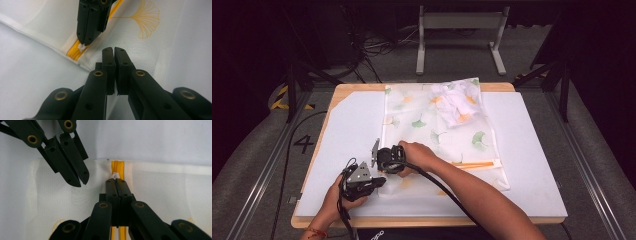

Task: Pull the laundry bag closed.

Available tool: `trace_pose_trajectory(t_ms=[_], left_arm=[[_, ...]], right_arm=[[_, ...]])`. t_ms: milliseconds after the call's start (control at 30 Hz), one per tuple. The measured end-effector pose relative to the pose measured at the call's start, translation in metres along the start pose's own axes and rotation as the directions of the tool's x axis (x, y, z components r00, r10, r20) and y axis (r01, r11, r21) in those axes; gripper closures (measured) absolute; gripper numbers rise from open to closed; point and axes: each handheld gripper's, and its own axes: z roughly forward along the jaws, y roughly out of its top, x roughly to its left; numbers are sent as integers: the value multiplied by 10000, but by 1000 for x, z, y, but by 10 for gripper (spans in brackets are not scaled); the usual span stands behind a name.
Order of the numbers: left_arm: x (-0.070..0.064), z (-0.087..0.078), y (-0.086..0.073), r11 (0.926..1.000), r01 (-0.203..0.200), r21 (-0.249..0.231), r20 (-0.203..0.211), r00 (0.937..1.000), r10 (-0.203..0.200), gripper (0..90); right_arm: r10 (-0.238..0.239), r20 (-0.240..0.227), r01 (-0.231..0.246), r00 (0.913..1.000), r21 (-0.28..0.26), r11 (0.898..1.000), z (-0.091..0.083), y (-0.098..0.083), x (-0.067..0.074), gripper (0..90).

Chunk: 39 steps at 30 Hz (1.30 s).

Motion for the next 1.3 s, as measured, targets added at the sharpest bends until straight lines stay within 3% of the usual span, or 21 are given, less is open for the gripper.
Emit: trace_pose_trajectory(t_ms=[500, 533, 600, 733, 800, 933, 1000, 1100, 1167, 1233, 1300], left_arm=[[1, 0, 0, 10000, 55, -6, -88, 9999, -55, 881], [0, -1, 0, 9999, 113, -55, -156, 9998, -114, 876], [3, -5, 0, 9996, 42, -297, -710, 9975, -63, 851], [10, -9, 0, 9987, 294, -427, -958, 9948, -334, 866], [13, -7, 0, 9988, 369, -319, -895, 9952, -396, 865], [17, -1, 9, 10000, -36, 64, -1087, 9941, 43, 861], [21, 1, 10, 9999, 134, 14, -1026, 9946, -132, 866], [21, 4, 9, 9995, 301, 14, -1204, 9923, -297, 882], [23, 4, 6, 9988, 473, -92, -1063, 9932, -480, 884], [25, 4, 5, 9982, 588, -103, -959, 9936, -595, 880], [24, 2, 6, 9989, 450, -153, -1050, 9934, -463, 874]], right_arm=[[187, -399, -195, 9990, -202, 9996, -8, -7, -6, 899], [207, -426, -216, 9989, -199, 9996, -8, -7, -6, 899], [205, -415, -213, 9989, -192, 9996, -7, -6, -6, 898], [183, -450, -190, 9988, -161, 9997, -5, -5, -5, 897], [132, -379, -145, 9992, -339, 9993, -5, -5, -5, 897], [-63, -171, 57, 9998, -311, 9995, -3, -7, -2, 892], [-160, 9, 160, 9999, -257, 9995, -1, -7, -2, 830], [-178, -77, 178, 9998, -19, 9998, 1, -5, -1, 778], [-308, 26, 308, 9995, 70, 9995, 1, -5, -3, 768], [-99, 116, 98, 9999, 89, 9999, 2, -3, 0, 761], [-200, 181, 196, 9996, 220, 9996, 2, -1, 1, 774]])
